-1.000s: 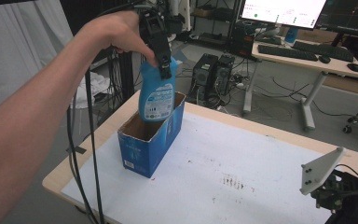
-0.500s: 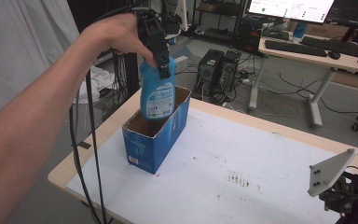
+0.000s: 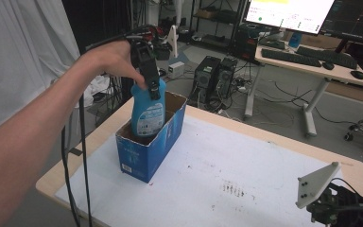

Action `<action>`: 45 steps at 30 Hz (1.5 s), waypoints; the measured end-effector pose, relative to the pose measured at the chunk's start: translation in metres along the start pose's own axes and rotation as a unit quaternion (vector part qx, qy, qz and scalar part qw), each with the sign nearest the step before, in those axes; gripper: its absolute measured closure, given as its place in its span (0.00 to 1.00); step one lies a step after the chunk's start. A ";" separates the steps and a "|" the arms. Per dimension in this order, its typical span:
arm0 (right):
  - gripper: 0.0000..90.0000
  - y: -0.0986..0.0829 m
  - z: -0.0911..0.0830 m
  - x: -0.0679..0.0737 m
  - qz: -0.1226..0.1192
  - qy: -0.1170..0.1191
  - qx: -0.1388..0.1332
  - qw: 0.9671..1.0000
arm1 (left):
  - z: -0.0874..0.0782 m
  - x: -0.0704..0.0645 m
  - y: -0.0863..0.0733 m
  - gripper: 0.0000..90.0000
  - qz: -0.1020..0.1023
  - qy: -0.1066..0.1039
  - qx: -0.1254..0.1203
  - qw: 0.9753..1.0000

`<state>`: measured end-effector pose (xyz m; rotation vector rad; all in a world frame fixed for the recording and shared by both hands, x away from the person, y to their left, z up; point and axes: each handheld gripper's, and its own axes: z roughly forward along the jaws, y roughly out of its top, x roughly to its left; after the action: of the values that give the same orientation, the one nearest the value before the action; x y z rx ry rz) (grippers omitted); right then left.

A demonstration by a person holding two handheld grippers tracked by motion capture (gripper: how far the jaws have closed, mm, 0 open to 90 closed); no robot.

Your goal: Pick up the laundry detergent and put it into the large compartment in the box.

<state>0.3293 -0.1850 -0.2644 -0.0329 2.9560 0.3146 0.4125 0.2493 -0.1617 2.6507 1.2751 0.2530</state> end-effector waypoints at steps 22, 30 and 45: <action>0.12 -0.001 0.003 0.000 0.005 0.001 0.005 1.000 | 0.080 0.002 -0.015 0.42 0.008 -0.013 0.034 0.999; 0.12 -0.001 0.003 0.000 0.004 0.003 0.004 1.000 | 0.096 0.002 -0.018 0.42 0.005 -0.014 0.045 0.999; 0.12 -0.003 0.003 0.000 0.008 0.003 0.008 1.000 | 0.117 0.002 -0.022 0.42 -0.001 -0.013 0.044 0.999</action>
<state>0.3298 -0.1873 -0.2683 -0.0077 2.9652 0.2933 0.4247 0.2536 -0.2804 2.7172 1.3090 0.1651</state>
